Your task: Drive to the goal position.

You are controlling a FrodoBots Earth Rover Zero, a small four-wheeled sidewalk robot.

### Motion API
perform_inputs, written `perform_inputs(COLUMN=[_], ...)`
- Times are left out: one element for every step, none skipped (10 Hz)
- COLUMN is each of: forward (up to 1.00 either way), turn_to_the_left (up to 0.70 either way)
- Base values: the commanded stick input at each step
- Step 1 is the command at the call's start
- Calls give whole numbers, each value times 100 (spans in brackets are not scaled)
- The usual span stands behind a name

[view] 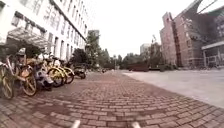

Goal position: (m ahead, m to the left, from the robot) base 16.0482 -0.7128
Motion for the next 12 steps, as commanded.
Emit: perform_inputs(forward=[70,70,70,70,70,70,70,70,70,70,70,70], turn_to_the_left=[-1,0,-4,-11,-5,0,0,-5,-4,0,0,0])
